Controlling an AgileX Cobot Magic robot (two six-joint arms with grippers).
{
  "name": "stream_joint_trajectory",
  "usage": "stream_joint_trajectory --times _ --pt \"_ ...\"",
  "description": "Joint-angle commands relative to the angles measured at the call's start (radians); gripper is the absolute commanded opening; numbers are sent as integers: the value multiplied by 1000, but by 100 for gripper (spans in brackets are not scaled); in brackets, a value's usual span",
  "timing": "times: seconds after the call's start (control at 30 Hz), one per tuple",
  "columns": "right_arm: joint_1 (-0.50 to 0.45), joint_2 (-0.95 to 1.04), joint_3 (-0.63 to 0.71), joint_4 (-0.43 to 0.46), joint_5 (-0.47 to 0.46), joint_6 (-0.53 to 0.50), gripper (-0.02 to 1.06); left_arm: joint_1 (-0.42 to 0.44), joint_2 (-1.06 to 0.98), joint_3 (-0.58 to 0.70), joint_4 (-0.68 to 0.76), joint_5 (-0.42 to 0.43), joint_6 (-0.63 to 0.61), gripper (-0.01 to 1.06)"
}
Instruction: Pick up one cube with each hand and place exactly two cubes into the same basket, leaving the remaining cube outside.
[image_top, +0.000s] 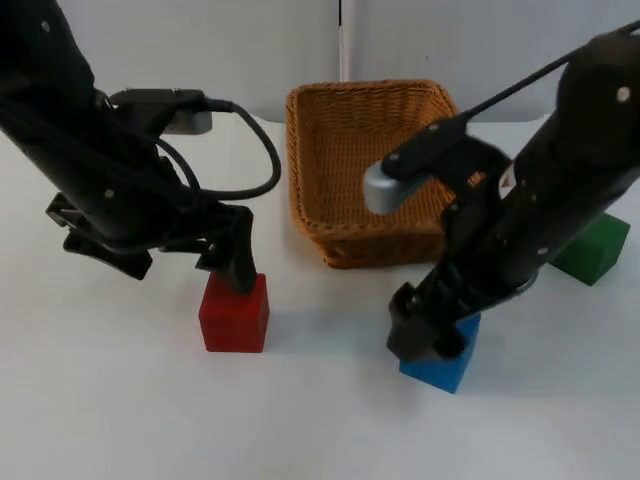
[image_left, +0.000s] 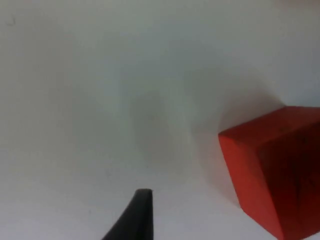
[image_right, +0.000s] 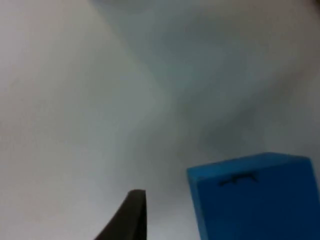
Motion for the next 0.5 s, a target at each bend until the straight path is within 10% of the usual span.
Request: stream_joint_trajectory --times 0.0,0.47 --pt "5 20 -3 -3 -30 -8 105 -6 8 -6 0 -15 -5 105" --pt "2 87 -3 -7 -104 -8 105 -73 55 -6 -15 -82 -5 105"
